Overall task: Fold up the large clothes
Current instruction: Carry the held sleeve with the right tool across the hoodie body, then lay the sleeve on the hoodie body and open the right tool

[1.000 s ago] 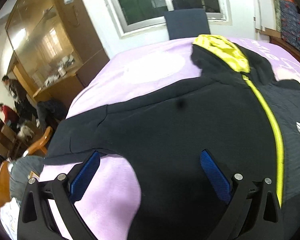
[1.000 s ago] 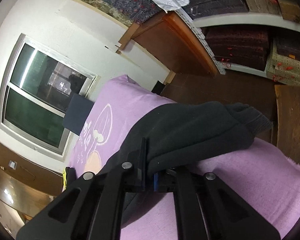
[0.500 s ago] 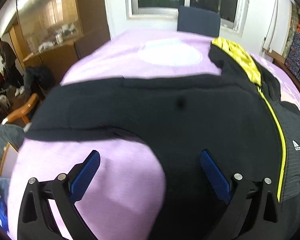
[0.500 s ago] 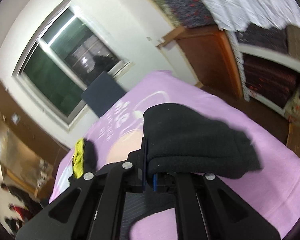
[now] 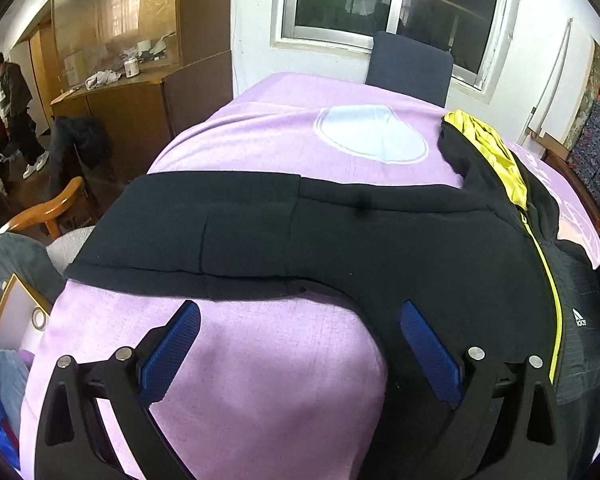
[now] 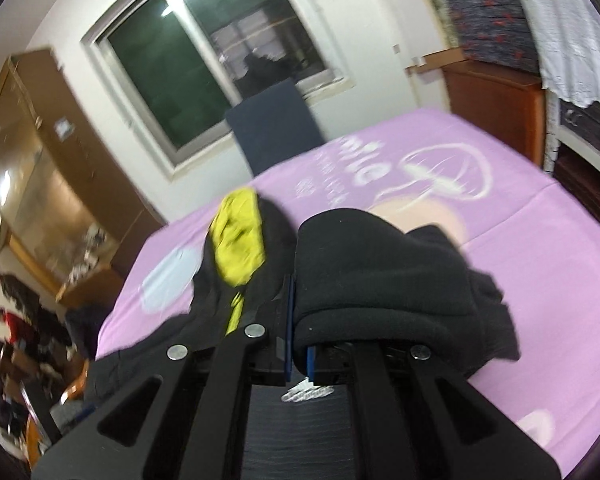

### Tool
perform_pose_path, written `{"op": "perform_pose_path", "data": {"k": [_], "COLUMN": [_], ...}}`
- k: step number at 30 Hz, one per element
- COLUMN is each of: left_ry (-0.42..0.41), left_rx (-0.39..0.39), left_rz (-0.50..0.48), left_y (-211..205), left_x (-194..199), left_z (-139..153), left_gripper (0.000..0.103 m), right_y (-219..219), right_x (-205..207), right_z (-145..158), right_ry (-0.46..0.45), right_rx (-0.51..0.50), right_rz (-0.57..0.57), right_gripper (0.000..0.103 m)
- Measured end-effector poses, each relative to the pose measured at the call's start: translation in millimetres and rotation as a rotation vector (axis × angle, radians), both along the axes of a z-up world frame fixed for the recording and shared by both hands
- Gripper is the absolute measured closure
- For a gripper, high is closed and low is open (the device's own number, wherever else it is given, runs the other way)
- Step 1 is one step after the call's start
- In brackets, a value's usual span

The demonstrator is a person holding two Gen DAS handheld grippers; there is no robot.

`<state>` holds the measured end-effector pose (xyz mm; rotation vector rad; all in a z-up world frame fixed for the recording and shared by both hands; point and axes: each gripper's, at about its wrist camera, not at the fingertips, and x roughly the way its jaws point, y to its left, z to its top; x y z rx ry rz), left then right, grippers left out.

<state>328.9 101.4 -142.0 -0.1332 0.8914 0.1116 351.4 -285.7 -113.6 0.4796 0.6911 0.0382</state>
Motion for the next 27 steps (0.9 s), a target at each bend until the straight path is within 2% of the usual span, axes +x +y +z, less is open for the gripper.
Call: {"op": "perform_pose_path", "data": {"k": [3,9,10,11,12,14,17,21,27], "left_ry": [-0.002,0.015,0.016,0.017,0.017,0.02,0.022,0.019,-0.006], "left_rx": [-0.005,0.002,0.007,0.015,0.022,0.038,0.061,0.098,0.07], "left_rz": [-0.009,0.004,0.003,0.002,0.002,0.0,-0.003,-0.029,-0.134], "left_y": [-0.1,2.8,2.1,1.3,0.7,-1.6,-5.2,-15.7,-49.0], "left_x": [-0.5,2.5,2.9,3.3,3.6,4.5,4.4,1.2,-18.1], "left_z": [1.7,-2.0,-2.6,-3.1,-3.6,-5.3,-7.6,-10.0,1.4], "left_gripper": [0.003,0.003,0.003,0.003,0.003,0.003,0.003,0.003,0.003], "right_y": [32.0,77.4,80.1,82.0,79.8,73.3,61.2,29.8,-32.2], "right_x": [3.2,15.4,11.2,10.3,7.9,-0.2,-16.6,-46.3,-39.9], "right_z": [-19.0,-81.5,-79.4,-78.4,-76.4,-71.0,-61.9,-46.5,-58.9], "right_ry": [0.053,0.273,0.243,0.259,0.267,0.265,0.236,0.173,0.189], "right_rx": [-0.032,-0.085,-0.113,-0.126,-0.111,-0.057,-0.004,0.033,0.253], "right_rz": [0.059,0.196,0.193,0.207,0.215,0.238,0.262,0.232,0.124], "right_gripper": [0.098,0.088,0.086,0.084,0.082,0.068,0.055,0.054,0.055]}}
